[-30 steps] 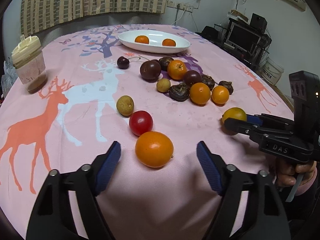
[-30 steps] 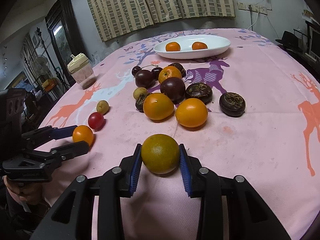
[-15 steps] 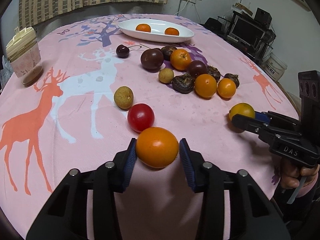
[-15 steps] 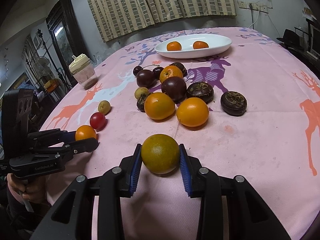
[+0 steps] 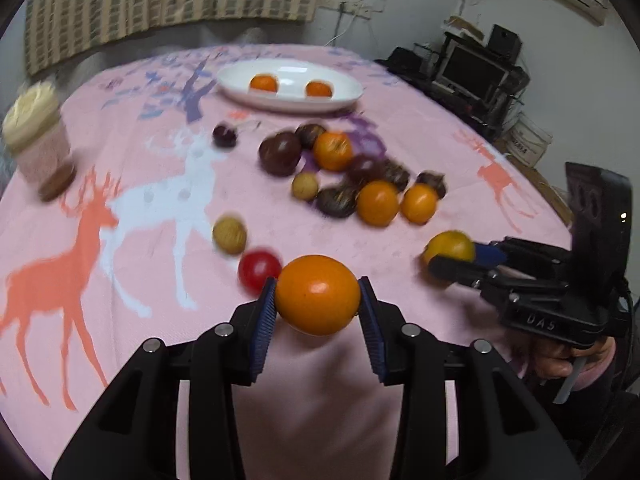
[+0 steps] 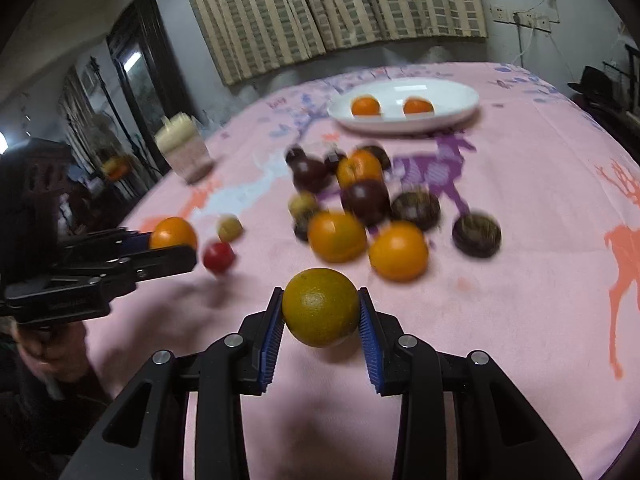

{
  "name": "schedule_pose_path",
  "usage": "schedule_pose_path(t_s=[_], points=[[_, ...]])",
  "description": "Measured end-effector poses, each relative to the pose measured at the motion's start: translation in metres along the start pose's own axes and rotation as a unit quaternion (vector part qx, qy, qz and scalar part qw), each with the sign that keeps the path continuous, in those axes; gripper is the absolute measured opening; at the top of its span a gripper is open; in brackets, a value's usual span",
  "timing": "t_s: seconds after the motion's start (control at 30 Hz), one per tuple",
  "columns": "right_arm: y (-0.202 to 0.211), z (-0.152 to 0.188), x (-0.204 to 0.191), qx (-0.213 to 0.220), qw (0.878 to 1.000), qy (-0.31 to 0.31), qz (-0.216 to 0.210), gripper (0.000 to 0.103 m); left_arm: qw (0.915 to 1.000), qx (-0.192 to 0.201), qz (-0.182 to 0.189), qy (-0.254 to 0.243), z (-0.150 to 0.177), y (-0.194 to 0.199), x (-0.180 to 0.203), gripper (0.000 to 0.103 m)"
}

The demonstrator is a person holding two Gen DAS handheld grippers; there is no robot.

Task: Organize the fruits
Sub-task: 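Lower both fruits onto the white plate and open both tools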

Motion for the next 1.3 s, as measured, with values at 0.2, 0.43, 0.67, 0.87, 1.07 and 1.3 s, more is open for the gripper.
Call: schedule_pose_path(t_s=[0.2,0.43,0.67,0.87,1.07,1.3], points=[[0.018,-0.104,0.035,0.094,0.993,-0.020,0.062,0.036,0.9974,0.066,-0.013,-0.027,-0.106,0.021,0.003,0.040],[-0.051,-0.193,0.110,0.063,0.990,-0.079,0.100,0.036,0.9986,0.039,-0.034,0.005,-0.218,-0.052,-0.029,0.040],[-0.107,-0.218,0.144,0.014,0.989,-0.053,0.134,0.037,0.9984,-0.031,-0.047,-0.001,-0.247,-0.138,-0.049,0.040],[-0.109,-0.224,0.141,0.019,0.985,-0.025,0.169,0.051,0.9974,-0.047,-0.053,-0.012,-0.255,-0.165,-0.052,0.042],[-0.049,-0.203,0.113,0.063,0.986,-0.026,0.149,0.062,0.9976,-0.005,-0.067,0.013,-0.249,-0.116,-0.060,0.088],[-0.019,-0.112,0.017,0.052,0.996,0.045,0.052,0.065,0.9952,0.057,-0.073,0.033,-0.172,-0.029,-0.076,0.098]])
Point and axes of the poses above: each gripper's, at about its wrist camera, not at the fingertips, and y roughly against the way its jaws point, x to its right, z to its underside, the point moved 9 cm from there along -y, roughly the way its jaws point, and after that the axes turned 10 degrees about -x, right-handed, at the moved point
